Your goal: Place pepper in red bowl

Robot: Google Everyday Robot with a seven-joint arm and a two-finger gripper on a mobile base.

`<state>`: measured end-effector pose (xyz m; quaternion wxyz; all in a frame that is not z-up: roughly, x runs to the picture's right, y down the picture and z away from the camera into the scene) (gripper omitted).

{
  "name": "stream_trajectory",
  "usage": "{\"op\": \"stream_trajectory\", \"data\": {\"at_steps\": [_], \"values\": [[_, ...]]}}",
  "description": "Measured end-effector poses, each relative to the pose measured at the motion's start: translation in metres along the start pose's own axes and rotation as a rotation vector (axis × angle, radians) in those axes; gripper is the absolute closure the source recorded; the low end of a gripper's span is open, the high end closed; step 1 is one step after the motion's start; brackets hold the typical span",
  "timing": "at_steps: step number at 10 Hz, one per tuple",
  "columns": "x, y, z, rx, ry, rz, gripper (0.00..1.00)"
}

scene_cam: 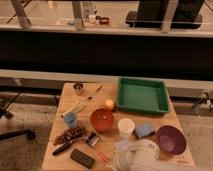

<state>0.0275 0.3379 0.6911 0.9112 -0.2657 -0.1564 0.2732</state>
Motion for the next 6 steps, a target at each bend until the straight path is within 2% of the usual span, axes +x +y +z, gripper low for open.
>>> {"op": "stream_trajectory", "data": {"at_steps": [6], "values": [[-0.014,0.003,-0.028,0.022,-0.015,-0.03,1.0]]}}
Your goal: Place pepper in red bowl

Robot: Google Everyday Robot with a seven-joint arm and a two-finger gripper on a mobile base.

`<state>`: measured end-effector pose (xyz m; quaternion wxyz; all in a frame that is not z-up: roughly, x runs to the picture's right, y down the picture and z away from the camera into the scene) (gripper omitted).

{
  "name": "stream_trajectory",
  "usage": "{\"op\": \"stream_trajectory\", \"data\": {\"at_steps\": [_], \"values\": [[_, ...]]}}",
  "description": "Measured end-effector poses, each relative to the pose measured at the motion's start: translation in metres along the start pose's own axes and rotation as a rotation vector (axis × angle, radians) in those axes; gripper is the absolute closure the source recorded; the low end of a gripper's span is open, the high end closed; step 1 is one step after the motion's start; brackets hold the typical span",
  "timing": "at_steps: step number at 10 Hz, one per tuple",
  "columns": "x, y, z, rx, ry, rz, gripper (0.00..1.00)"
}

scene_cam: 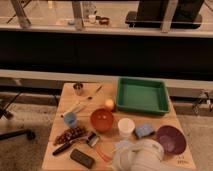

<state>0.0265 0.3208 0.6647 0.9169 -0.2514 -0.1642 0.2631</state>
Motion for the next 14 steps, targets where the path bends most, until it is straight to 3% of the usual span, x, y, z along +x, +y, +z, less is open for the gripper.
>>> {"op": "stream_trajectory", "data": {"at_steps": [4,9,14], "values": [[-0.018,0.005,-0.014,0.01,-0.004,-0.038,1.0],[-0.06,0.004,-0.036,0.05,-0.004,-0.102,1.0],[-0.082,-0.019,-0.031,0.067,0.001,-0.112,1.0]]}}
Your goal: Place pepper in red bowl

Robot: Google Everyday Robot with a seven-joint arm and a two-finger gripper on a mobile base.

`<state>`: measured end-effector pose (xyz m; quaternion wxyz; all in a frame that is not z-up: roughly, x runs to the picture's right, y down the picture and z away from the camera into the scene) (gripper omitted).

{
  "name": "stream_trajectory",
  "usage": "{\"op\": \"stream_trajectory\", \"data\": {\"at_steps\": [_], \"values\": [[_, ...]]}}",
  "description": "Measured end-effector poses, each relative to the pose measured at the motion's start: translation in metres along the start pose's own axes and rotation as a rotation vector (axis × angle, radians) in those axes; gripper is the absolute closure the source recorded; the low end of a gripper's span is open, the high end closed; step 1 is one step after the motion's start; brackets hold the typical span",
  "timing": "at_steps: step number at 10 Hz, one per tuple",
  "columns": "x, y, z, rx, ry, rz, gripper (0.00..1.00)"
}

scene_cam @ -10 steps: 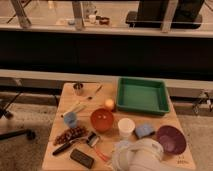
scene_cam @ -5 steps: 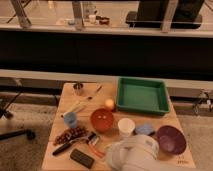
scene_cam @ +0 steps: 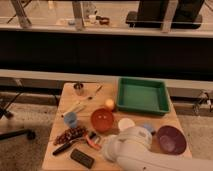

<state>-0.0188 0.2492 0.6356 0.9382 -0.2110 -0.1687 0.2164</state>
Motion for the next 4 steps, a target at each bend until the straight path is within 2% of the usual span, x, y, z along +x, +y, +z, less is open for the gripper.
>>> {"op": "stream_trajectory", "data": {"at_steps": [4], "values": [[-0.007,-0.037,0.006,0.003,0.001,0.022,1.0]]}}
